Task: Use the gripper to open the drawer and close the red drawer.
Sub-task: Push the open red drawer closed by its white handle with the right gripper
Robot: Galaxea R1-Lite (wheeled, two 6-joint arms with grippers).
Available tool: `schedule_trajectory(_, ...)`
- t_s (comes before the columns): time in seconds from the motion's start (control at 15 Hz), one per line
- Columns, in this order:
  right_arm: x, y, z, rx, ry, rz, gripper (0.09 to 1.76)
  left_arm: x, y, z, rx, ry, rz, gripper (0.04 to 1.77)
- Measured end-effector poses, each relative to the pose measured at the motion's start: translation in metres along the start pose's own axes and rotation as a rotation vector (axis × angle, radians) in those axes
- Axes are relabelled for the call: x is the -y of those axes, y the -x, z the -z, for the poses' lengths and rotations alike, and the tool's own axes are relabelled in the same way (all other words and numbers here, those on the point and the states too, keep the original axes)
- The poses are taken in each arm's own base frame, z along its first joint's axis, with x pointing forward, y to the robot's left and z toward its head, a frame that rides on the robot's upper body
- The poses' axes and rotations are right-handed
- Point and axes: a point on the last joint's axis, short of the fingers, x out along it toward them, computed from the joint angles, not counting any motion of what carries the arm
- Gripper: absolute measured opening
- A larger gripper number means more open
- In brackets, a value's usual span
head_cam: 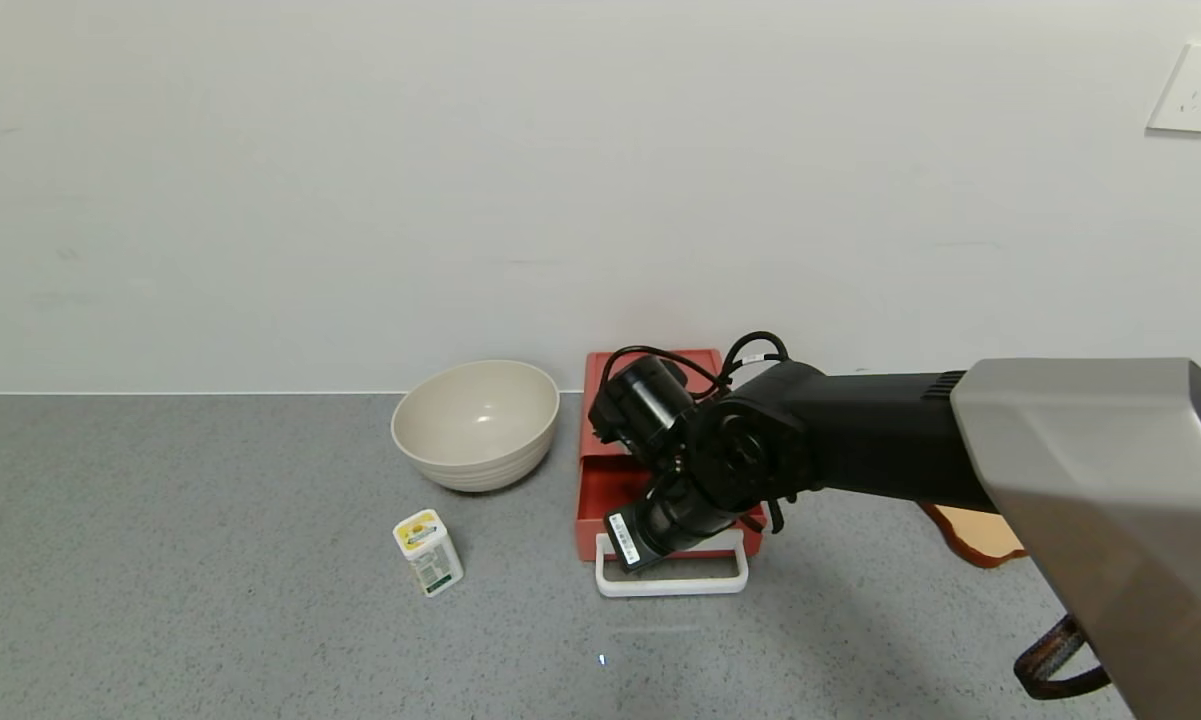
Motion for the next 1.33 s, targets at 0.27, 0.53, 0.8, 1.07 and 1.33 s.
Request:
schedule_trajectory(0.27, 0.008, -0.002, -0.007, 0.046, 0.007, 0.009, 0.12, 0.0, 0.0, 0.0, 0.0, 0.0, 0.0, 1.72)
schedule_trajectory(0.53, 0.015, -0.008, -0.013, 0.097, 0.019, 0.03, 0.12, 0.0, 0.0, 0.0, 0.0, 0.0, 0.0, 1.72)
schedule_trajectory(0.8, 0.02, -0.013, -0.02, 0.152, 0.034, 0.028, 0.12, 0.0, 0.0, 0.0, 0.0, 0.0, 0.0, 1.72)
schedule_trajectory(1.07, 0.029, -0.02, -0.027, 0.208, 0.048, 0.036, 0.12, 0.0, 0.0, 0.0, 0.0, 0.0, 0.0, 1.72)
schedule_trajectory(1.33, 0.036, -0.026, -0.033, 0.256, 0.058, 0.044, 0.12, 0.0, 0.0, 0.0, 0.0, 0.0, 0.0, 1.72)
